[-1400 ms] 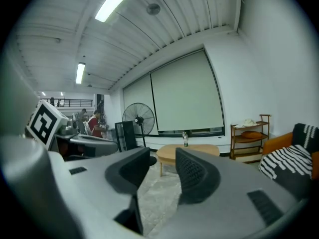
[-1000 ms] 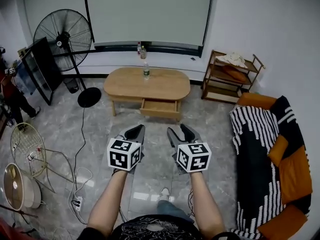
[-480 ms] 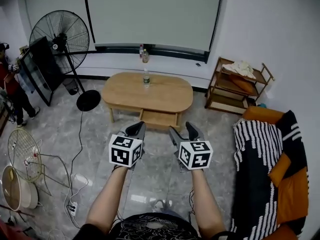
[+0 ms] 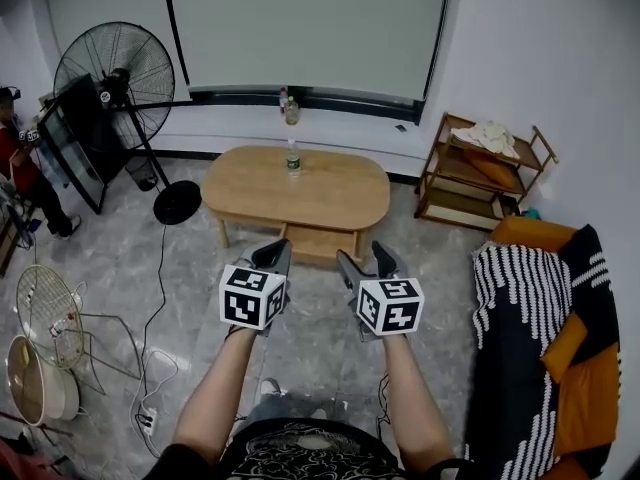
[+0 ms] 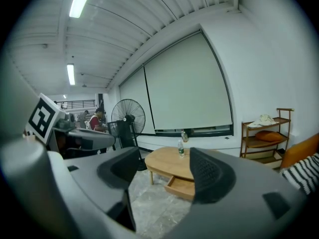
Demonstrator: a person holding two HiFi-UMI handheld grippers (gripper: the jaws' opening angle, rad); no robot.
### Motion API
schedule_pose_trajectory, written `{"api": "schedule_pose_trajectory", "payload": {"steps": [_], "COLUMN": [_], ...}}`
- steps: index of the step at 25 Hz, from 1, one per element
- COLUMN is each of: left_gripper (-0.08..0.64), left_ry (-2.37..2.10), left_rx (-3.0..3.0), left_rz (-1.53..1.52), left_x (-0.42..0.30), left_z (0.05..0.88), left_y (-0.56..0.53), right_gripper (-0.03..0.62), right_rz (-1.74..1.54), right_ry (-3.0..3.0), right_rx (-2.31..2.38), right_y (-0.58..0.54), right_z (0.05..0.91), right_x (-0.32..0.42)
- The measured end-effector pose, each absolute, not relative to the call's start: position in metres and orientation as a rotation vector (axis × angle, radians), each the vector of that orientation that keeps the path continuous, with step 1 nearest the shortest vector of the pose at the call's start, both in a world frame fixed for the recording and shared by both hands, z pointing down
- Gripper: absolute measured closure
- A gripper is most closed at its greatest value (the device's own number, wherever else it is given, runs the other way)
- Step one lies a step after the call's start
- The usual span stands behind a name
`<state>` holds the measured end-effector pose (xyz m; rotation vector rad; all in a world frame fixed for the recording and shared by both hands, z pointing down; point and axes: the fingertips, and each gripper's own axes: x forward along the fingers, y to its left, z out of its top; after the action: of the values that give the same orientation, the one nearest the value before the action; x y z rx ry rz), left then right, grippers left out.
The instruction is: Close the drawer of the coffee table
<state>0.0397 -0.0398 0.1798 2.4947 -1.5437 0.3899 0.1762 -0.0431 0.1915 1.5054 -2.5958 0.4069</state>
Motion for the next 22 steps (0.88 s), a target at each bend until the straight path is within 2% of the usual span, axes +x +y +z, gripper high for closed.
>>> {"api": "schedule_pose_trajectory", "payload": {"steps": [9,22], "left_gripper": [0.557,0.557], "left_ry": [-1.518,-1.306], "left_rx": [2.517,2.629], "left_rz": [0.373,0.395], "left_x": [0.015,-0.040], "left_z": [0.185,0.188], "left_y": [-0.102,-0.294], "right_gripper": [0.279,0.278], "right_rz": [0.408,0.469], "right_ry": [-2.573,-2.462], "right_rx": [1.555,1.720], "right_y": [-0.101,-0.272], "right_z": [0.198,0.203], "right_x": [0.154,0.080]}}
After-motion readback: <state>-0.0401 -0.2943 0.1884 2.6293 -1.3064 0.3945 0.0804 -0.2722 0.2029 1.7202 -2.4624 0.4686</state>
